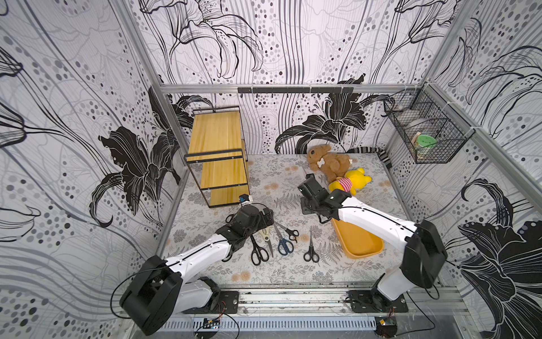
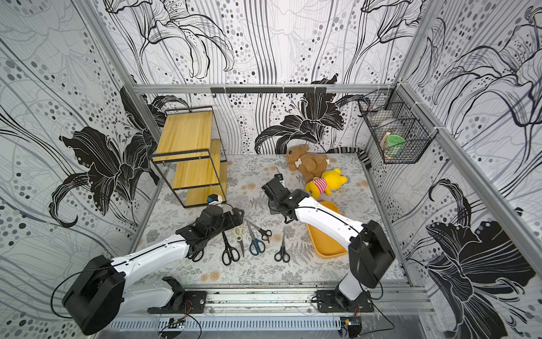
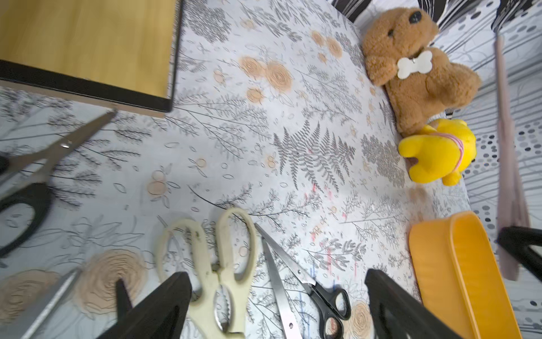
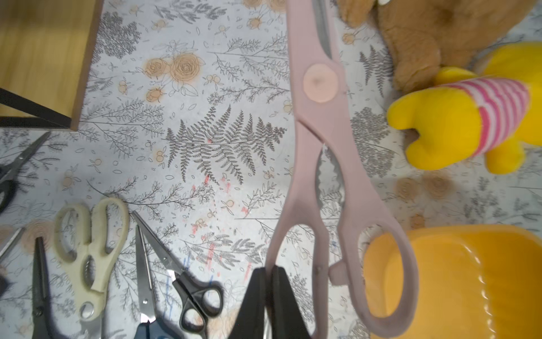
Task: Put the scissors into the storage box
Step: Place the scissors in the storage box.
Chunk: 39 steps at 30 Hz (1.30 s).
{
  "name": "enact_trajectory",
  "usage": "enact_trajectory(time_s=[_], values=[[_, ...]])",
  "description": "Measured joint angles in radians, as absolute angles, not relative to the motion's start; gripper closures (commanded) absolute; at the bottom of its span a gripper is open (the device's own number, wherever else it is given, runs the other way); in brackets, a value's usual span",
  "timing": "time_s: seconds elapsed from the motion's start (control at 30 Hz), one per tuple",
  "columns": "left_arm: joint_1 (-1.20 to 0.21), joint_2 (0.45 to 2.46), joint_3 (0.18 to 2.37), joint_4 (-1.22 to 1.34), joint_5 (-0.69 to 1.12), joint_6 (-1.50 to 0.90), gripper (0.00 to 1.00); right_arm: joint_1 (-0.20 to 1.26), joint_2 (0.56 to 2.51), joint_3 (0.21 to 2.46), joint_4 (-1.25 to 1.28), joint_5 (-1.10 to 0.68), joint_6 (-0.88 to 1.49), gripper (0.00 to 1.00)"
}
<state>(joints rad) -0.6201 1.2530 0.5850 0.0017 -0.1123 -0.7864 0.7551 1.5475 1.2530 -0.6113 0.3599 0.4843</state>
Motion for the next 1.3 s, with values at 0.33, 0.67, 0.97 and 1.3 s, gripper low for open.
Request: enact_trajectory(time_s=[0.33,0.67,0.97,1.3], values=[[-0.749,1.423,0.799,0.036,-0.131,-0.812,0.03,0.693,1.194,0.928,-0.76,0.371,0.592,0.98],[-0.796,1.44,0.809,0.044,-0.161,-0.819,0.03,0.536,1.069,0.68,-0.751,0.324,0.671,0.98],[-0.796,1.394,0.779,0.018,-0.22,-0.818,0.03,0.492,1.186,0.649,-0.619,0.265,0.607,0.98],[-0.796,1.394,0.777,0.005,-0.237,-0.818,0.03,0.49,1.319,0.649,-0.459,0.142,0.582,0.97]])
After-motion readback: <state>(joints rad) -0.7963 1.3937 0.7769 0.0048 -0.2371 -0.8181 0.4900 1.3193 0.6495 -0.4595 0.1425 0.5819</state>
